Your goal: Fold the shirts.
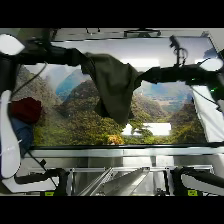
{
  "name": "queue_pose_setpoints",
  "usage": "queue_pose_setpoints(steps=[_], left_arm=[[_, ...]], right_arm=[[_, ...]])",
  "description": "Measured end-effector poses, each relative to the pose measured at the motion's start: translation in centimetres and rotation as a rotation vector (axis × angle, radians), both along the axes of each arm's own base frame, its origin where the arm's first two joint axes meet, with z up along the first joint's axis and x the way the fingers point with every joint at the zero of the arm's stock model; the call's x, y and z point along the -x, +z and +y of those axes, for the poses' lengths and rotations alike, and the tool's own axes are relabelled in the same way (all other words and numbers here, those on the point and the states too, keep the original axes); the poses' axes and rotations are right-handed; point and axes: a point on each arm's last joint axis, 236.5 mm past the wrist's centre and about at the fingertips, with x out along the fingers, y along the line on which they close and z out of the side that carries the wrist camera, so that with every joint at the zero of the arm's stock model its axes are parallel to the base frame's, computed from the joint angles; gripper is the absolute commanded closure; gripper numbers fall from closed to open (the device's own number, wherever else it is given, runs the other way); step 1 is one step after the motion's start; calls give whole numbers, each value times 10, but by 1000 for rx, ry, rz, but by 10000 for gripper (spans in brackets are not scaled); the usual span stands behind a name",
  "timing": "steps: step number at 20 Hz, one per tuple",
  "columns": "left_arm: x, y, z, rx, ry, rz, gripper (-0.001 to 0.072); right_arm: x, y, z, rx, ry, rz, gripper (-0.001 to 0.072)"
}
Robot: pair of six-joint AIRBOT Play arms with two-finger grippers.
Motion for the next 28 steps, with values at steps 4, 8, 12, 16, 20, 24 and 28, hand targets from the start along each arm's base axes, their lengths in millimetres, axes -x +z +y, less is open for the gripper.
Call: queue_pose_setpoints(steps=[4, 8, 12, 16, 20, 24, 28], left_arm=[[67, 117, 9, 46, 5, -251, 708], [148, 189, 21, 91, 25, -449, 688], [182, 191, 31, 99, 61, -486, 688], [153, 135, 35, 52, 98, -355, 687], [91, 46, 31, -10, 107, -153, 687], [11, -58, 27, -75, 114, 11, 687], [-60, -159, 21, -127, 103, 146, 480]], right_arm=[[51, 121, -11, -8, -16, -299, 690], [112, 207, -19, 0, -45, -555, 689], [127, 232, -25, 23, -82, -642, 689], [87, 200, -27, 46, -75, -527, 690], [29, 130, -14, 51, -10, -311, 689], [-31, 19, 0, 123, 27, -68, 690], [-81, -96, -5, 209, -28, 150, 690]])
